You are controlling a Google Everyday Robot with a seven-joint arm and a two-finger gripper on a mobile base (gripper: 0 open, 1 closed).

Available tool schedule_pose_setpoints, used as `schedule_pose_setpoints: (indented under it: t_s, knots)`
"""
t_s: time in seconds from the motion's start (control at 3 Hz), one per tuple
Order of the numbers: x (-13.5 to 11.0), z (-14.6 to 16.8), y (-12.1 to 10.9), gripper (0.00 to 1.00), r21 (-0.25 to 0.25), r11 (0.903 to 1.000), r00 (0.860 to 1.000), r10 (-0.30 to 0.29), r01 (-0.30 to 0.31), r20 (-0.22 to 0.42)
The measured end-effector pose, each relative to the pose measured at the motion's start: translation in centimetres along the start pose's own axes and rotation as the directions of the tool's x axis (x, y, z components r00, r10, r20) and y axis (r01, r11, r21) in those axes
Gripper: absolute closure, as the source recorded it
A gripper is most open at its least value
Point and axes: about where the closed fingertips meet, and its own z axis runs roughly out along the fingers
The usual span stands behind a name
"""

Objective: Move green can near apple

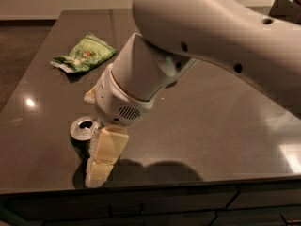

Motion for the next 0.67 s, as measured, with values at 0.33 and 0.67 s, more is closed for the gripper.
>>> schedule_pose_setpoints:
  t_s: [0.33, 0.67]
  knots:
    - [-0.5, 0.94, 0.03, 0.14, -0.006, 1.0, 1.0, -0.002, 0.002, 0.0]
    - [-0.27, 1.29, -0.35, 0.37, -0.002, 1.0, 1.0, 0.009, -0.009, 0.001]
